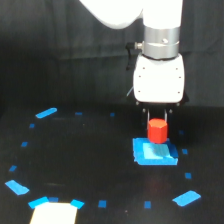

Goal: Pick up the red object from the table

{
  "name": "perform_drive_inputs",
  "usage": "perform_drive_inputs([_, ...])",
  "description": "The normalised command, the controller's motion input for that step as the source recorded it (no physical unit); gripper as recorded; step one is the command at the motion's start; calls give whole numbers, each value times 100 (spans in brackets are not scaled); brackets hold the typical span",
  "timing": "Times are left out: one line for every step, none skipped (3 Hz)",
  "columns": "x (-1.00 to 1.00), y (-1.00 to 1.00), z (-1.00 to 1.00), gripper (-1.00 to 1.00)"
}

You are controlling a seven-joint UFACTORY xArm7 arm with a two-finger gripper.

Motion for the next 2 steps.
perform_drive_inputs([25, 44, 100, -100])
perform_drive_inputs([-44, 36, 100, -77])
